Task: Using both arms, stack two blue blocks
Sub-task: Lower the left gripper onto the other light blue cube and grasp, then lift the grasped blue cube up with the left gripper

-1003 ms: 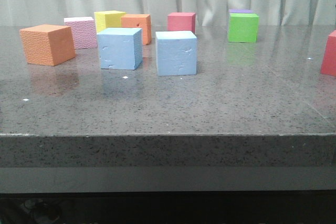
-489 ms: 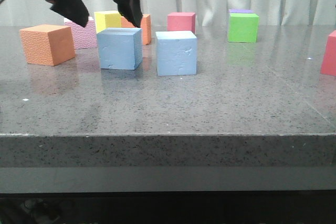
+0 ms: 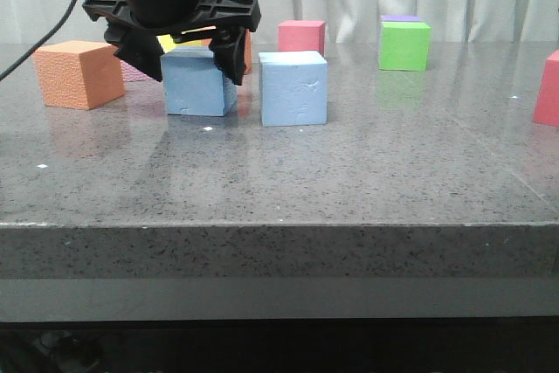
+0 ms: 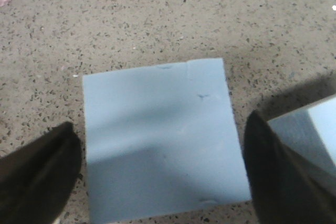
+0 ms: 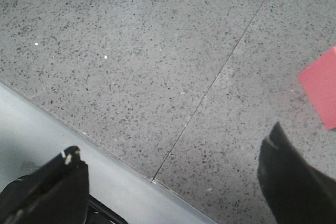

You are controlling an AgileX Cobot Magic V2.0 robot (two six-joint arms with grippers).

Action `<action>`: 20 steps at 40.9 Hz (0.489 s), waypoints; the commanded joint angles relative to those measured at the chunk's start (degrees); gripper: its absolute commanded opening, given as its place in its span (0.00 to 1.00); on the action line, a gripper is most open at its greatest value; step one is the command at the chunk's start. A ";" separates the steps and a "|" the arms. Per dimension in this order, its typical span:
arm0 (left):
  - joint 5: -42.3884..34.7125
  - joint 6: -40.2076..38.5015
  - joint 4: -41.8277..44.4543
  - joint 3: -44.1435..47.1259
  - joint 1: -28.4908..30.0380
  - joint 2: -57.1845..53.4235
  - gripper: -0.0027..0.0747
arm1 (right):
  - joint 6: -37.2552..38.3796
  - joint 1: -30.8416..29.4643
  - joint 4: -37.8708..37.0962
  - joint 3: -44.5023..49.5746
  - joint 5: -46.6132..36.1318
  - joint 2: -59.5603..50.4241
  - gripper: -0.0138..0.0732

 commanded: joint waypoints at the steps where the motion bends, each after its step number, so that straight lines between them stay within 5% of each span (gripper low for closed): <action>1: -3.16 -1.19 0.96 -2.10 -0.26 -2.89 0.60 | -0.62 -0.30 0.74 -1.55 -2.77 -0.71 0.91; 6: -3.03 -1.19 0.96 -2.10 -0.26 -2.99 0.48 | -0.62 -0.30 0.74 -1.55 -2.77 -0.71 0.91; 13: 0.89 0.79 0.96 -3.67 -0.26 -4.66 0.49 | -0.62 -0.30 0.74 -1.55 -2.77 -0.71 0.91; 20: 4.69 10.96 0.28 -8.10 -0.61 -7.35 0.49 | -0.62 -0.30 0.74 -1.55 -2.75 -0.71 0.91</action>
